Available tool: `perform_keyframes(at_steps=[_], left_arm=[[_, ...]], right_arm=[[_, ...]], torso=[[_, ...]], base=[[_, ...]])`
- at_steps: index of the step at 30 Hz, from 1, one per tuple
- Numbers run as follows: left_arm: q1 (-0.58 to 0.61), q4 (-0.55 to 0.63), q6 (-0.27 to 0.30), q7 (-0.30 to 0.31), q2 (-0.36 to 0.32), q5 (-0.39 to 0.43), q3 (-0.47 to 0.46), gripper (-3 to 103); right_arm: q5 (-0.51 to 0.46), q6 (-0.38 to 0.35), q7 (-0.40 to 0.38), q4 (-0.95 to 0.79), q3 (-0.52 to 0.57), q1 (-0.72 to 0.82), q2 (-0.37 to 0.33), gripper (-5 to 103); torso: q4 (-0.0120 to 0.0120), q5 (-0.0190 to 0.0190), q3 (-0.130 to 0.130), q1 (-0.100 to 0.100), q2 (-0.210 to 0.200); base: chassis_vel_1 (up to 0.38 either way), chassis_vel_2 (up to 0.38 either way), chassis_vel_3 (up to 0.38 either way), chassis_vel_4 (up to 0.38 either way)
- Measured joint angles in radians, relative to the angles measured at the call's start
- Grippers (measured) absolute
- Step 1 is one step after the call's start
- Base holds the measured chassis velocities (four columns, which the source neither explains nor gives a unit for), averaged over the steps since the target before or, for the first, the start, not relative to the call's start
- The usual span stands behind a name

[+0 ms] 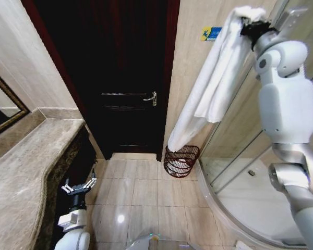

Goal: Discard the used towel into the hamper.

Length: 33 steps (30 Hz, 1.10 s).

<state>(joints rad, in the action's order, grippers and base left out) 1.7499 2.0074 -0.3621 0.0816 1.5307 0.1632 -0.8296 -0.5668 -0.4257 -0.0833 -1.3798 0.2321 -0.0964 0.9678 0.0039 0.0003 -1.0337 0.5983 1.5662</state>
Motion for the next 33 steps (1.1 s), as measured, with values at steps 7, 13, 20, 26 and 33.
perform_keyframes(at_steps=[7,13,20,26,33], left_arm=[[0.0,-0.003,-0.011,-0.001,-0.001,0.001,0.002,100],[-0.003,-0.015,-0.019,-0.001,-0.001,0.001,0.004,100],[-0.01,-0.034,-0.03,-0.001,-0.001,0.001,0.008,100],[-0.023,-0.052,-0.033,-0.002,-0.004,-0.005,0.014,100],[-0.015,-0.025,-0.021,-0.003,-0.015,0.003,0.001,100]], right_arm=[[-0.002,0.008,-0.007,-0.017,0.02,0.093,0.005,10],[0.012,0.014,-0.013,-0.052,0.039,0.186,0.025,10],[0.017,0.026,-0.034,-0.071,0.016,0.235,0.062,10],[-0.012,0.034,-0.087,-0.029,-0.043,0.153,0.149,10],[0.004,0.047,-0.104,0.039,-0.048,0.094,0.197,10]], torso=[[0.0001,0.0,0.0,0.0,0.0],[0.0004,-0.0003,0.0,0.0,0.0],[-0.0001,-0.0004,0.0,0.0,0.0],[0.0006,-0.0011,0.0,0.0,0.0],[0.0006,-0.0009,0.0,0.0,0.0]], base=[[0.0,0.0,0.0,0.0],[0.0,0.0,0.0,0.0],[0.0,0.0,0.0,0.0],[0.0,0.0,0.0,0.0],[0.0,0.0,0.0,0.0]])
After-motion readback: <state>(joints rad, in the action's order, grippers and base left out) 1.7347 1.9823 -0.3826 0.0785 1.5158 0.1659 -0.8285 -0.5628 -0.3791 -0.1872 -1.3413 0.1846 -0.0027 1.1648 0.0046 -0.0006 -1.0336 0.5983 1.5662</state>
